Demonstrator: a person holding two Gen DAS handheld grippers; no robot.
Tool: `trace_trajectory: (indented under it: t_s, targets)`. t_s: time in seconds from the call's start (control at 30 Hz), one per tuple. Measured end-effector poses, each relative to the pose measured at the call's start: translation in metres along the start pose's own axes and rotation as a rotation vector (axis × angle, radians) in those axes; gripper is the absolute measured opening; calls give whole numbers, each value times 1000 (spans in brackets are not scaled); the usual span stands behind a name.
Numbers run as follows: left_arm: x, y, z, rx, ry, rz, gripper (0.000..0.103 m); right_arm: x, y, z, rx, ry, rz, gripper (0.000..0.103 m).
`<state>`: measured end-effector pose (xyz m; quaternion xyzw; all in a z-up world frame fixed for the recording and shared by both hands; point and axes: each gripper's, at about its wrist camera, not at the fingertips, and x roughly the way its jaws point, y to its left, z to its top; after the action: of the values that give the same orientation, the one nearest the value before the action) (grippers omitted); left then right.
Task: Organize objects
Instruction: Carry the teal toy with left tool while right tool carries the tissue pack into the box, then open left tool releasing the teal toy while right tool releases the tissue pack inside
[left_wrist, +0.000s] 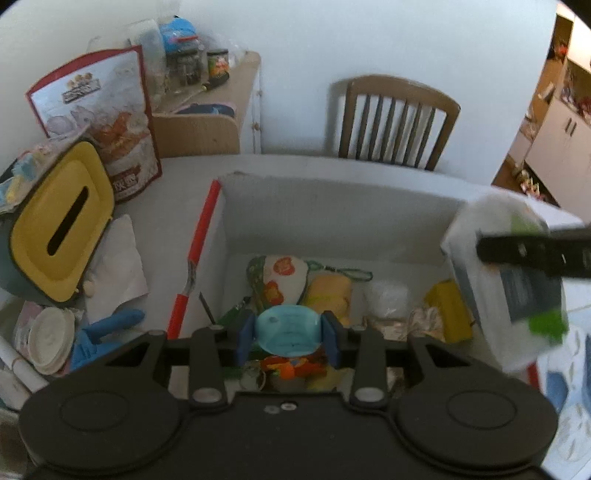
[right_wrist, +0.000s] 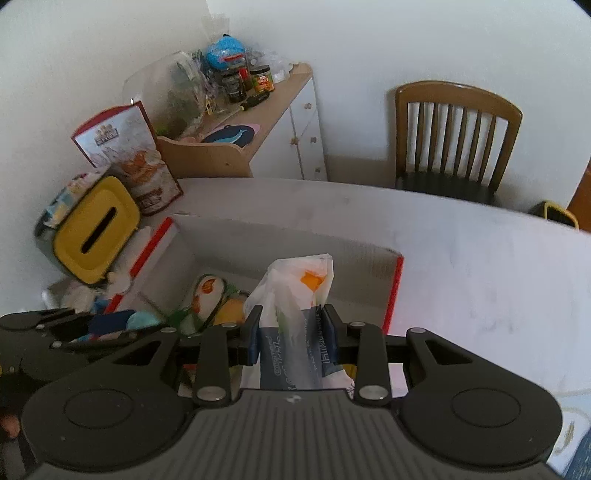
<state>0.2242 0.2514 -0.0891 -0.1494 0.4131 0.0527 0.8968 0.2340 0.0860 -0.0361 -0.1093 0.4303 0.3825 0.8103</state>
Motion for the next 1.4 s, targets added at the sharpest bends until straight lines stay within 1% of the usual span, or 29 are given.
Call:
trace_trajectory:
  t_s: [0.17, 0.3, 0.47, 0.57, 0.67, 0.73, 1.0, 1.07, 1.13, 1.23, 1.3, 1.4]
  targets:
    - [20, 1, 0, 17, 30, -2, 37, 27, 3, 10, -47, 3, -41, 32]
    - [34, 4, -1, 9, 61, -9, 37, 48, 2, 10, -47, 34, -36, 32]
    - [44, 3, -2, 27, 80, -14, 37, 66, 6, 4, -70, 75, -19, 32]
    - [48, 1, -2, 49, 87, -21, 37, 70, 9, -1, -77, 100, 25, 32]
    - [52, 1, -4, 60, 101, -27, 37, 72, 15, -7, -96, 122, 48, 32]
    - [56, 3, -5, 54, 113, -27, 37, 76, 20, -12, -118, 129, 40, 32]
    - [68, 8, -9, 38, 152, -31, 37, 84, 17, -17, -94, 146, 35, 32]
    - [70, 8, -8, 41, 157, -21, 37, 83, 17, -17, -95, 133, 8, 33]
    - [73, 8, -7, 52, 171, -3, 39, 82, 18, -17, -108, 135, 1, 35]
    - [79, 5, -7, 73, 206, 15, 38, 79, 15, -17, -102, 132, -10, 40]
    - [81, 5, -6, 75, 211, 19, 39, 75, 14, -18, -100, 122, -13, 50]
    - [79, 7, -5, 68, 207, 15, 40, 63, 12, -19, -95, 99, -15, 61]
